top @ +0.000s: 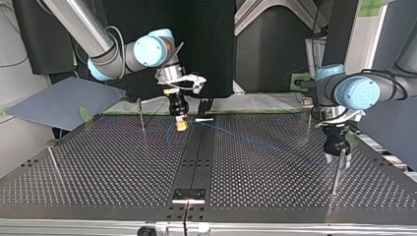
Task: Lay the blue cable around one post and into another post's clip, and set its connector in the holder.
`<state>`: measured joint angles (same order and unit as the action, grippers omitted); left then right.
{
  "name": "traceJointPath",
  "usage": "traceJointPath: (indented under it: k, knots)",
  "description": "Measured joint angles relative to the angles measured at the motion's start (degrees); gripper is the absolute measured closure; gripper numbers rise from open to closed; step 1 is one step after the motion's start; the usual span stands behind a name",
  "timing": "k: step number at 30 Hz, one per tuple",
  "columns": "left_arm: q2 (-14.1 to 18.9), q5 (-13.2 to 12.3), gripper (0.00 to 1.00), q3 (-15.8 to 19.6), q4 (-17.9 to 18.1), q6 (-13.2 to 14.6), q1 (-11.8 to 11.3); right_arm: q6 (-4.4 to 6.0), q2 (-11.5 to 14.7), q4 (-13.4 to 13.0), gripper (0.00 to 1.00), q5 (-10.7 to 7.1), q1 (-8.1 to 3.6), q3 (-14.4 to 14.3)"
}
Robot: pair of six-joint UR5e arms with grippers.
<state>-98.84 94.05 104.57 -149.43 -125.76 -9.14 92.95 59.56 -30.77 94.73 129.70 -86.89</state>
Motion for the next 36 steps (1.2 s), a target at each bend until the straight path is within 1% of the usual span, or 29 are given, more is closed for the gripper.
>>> traceJointPath:
  k: [2,5,11,14,16,19,24,27,28,30,32,36]
  knots:
    - [0.0,1.1,0.0,0.0,-0.2,0.1,0.1,0.14,0.0,-0.9,1.0,0.45,-0.4,-1.0]
    - [-0.1,1.9,0.0,0.0,-0.3,0.1,0.2,0.31,0.0,-2.4,1.0,1.39,-1.09,-2.6]
    - [-0.8,2.0,0.0,0.1,-0.3,0.1,0.5,0.87,0.0,-5.4,1.0,4.24,-2.88,-5.8]
    - [-0.9,1.9,0.0,0.1,-0.3,0.1,0.6,1.81,0.0,-7.0,1.0,5.95,-3.98,-7.5]
    - [-0.9,1.9,0.0,0.1,-0.2,0.1,0.7,2.7,0.0,-8.1,1.0,7.06,-4.89,-8.6]
    - [-0.9,1.9,0.0,0.1,-0.2,0.0,0.8,4.17,0.0,-9.7,1.0,8.16,-6.37,-10.2]
    - [-0.9,1.9,0.0,0.1,-0.3,0.1,1.0,6.82,0.1,-12.4,1.0,8.6,-9.03,-12.9]
    - [-0.9,2.0,0.0,0.1,-0.3,0.1,1.2,8.26,0.0,-14.0,1.0,8.52,-10.65,-14.5]
    - [-0.9,2.0,0.0,0.1,-0.3,0.1,1.2,8.52,0.0,-14.5,1.0,8.48,-11.1,-15.0]
    - [-0.9,1.9,0.0,0.1,-0.3,0.2,1.3,8.78,0.0,-15.4,1.0,8.37,-12.09,-15.9]
    - [-0.9,1.9,0.0,0.1,-0.3,0.2,1.3,8.77,0.0,-16.2,1.0,8.22,-12.83,-16.7]
    - [-0.9,1.9,0.0,0.1,-0.3,0.2,1.3,8.05,-0.1,-18.0,1.0,7.62,-14.68,-18.5]
